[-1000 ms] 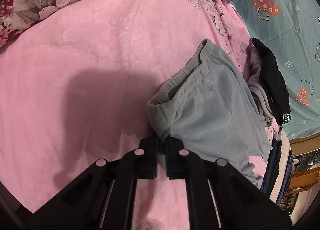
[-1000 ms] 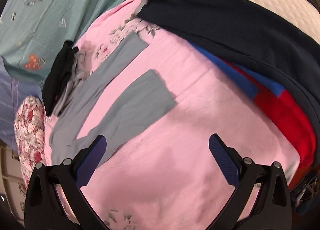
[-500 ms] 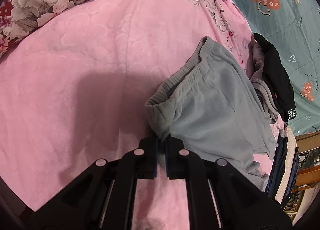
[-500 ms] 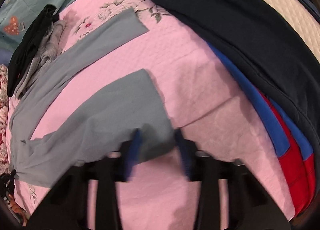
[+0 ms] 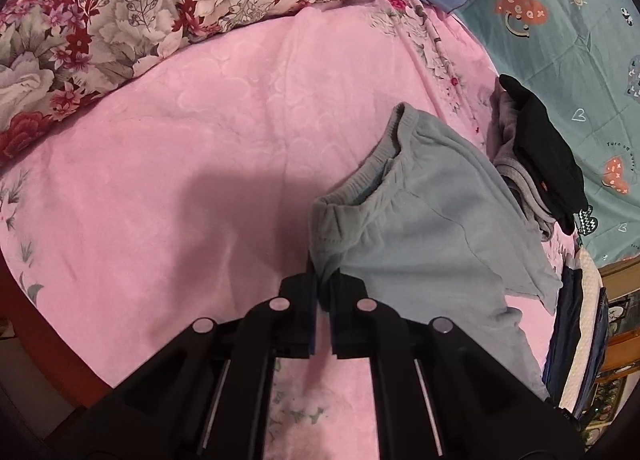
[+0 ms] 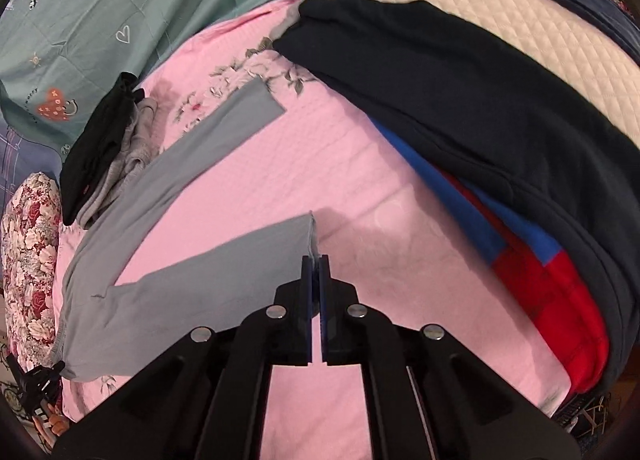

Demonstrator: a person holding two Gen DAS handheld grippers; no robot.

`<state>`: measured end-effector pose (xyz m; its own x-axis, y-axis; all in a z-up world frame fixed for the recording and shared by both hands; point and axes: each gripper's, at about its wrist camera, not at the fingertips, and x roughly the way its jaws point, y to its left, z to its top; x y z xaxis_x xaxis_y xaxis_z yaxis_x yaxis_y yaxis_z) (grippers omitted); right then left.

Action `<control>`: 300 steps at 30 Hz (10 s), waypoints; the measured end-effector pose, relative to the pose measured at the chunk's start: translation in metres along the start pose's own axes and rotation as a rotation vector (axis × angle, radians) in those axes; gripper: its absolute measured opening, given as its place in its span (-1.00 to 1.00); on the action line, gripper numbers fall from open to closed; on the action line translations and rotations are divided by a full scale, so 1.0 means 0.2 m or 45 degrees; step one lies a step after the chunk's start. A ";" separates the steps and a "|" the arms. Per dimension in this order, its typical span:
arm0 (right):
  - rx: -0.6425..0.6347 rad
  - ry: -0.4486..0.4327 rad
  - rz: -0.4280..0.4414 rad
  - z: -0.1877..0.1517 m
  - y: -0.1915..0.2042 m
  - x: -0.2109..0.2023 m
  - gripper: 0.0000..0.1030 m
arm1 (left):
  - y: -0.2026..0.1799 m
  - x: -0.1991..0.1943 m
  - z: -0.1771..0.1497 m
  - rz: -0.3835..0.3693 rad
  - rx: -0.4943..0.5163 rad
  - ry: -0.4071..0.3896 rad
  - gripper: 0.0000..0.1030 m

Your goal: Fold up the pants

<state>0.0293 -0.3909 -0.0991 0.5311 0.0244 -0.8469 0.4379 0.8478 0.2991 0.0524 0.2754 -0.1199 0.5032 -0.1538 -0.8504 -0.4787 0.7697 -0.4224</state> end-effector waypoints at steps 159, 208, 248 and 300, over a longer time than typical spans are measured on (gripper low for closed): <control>-1.593 0.397 0.581 -0.89 1.99 0.37 -0.89 | -0.19 0.06 0.01 -0.254 1.210 0.104 -0.89; -0.488 0.307 0.117 0.34 1.35 0.56 0.10 | -0.16 0.19 -0.14 -0.354 0.544 0.143 -0.94; 0.026 0.006 0.240 0.11 0.24 -0.17 -0.98 | -0.23 0.20 -0.12 -0.295 0.653 0.177 -0.94; -0.349 0.252 -0.176 0.27 0.10 0.41 -0.63 | -0.37 0.08 -0.21 -0.027 0.689 0.044 -0.89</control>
<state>0.1213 -0.4006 -0.1385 0.3180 -0.0207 -0.9479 0.2704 0.9602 0.0697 0.0653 0.1888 -0.1154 0.4804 -0.1864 -0.8570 -0.0250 0.9739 -0.2258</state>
